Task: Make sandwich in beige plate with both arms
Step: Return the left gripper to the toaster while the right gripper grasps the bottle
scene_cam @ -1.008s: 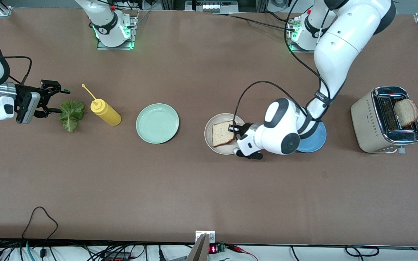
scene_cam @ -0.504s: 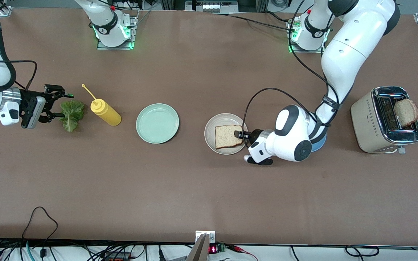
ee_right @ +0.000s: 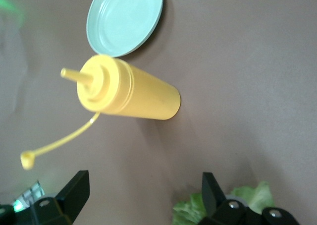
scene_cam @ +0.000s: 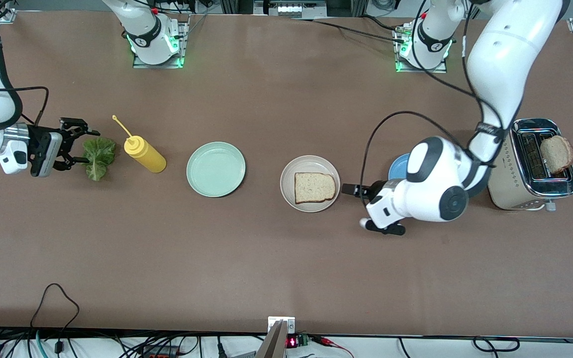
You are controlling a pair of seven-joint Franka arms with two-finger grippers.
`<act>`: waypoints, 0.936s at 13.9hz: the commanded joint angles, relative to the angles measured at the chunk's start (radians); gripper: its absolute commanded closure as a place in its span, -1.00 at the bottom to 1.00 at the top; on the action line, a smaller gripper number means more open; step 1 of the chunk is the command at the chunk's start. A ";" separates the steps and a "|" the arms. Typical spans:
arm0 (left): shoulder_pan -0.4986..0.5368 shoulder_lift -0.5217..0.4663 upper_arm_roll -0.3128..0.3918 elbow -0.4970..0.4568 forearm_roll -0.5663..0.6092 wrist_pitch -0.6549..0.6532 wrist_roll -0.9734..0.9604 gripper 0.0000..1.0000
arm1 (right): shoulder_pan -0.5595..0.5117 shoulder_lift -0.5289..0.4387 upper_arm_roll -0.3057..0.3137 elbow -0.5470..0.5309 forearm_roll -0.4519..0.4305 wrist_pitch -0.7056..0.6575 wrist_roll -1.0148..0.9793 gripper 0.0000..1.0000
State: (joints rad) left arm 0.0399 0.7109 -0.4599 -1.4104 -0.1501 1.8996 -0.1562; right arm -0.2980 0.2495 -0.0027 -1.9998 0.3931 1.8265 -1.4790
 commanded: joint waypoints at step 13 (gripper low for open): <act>0.095 -0.372 0.203 0.038 0.241 -0.169 0.093 -1.00 | -0.139 0.332 0.003 0.009 0.502 -0.186 -0.872 -1.00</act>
State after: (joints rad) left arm 0.1836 0.4061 -0.3407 -1.3619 0.0855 1.7508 -0.1253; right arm -0.4214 0.5245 -0.0089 -2.0028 0.8316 1.6710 -2.2537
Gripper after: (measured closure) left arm 0.000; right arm 0.000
